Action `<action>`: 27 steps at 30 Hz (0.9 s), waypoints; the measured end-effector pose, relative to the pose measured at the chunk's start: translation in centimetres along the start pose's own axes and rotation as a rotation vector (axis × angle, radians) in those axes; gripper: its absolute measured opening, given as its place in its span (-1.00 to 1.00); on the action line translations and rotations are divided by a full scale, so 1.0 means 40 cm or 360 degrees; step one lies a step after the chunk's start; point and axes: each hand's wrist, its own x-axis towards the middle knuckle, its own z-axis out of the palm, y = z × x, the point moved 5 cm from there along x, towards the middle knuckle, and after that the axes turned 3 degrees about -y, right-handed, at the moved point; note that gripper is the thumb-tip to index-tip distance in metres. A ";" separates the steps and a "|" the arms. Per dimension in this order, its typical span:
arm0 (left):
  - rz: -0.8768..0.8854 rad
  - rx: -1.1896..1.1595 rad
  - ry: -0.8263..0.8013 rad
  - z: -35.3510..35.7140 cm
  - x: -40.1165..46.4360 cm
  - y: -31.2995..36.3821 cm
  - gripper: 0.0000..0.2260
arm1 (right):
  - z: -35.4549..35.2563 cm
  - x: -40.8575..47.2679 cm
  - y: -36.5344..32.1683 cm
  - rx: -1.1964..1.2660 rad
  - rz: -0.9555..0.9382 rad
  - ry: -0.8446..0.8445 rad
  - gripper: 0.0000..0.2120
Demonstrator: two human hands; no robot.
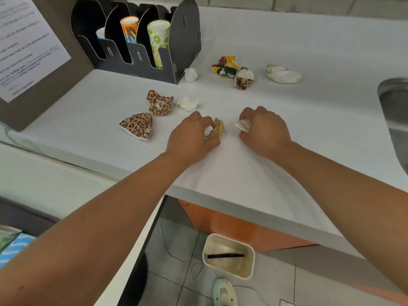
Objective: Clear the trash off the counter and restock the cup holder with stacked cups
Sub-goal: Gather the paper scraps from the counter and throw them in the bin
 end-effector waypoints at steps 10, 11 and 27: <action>0.0225 -0.0382 0.0222 -0.073 -0.263 0.030 -0.81 | -0.059 -0.343 -0.074 0.0274 0.0118 0.0058 -0.70; 0.0265 -0.0410 0.0253 -0.080 -0.293 0.031 -0.81 | -0.072 -0.380 -0.086 0.0329 0.0100 0.0114 -0.69; -0.0039 -0.0677 -0.0009 0.319 -0.626 -0.029 -0.82 | 0.338 -0.773 -0.027 0.0443 0.0135 -0.0449 -0.66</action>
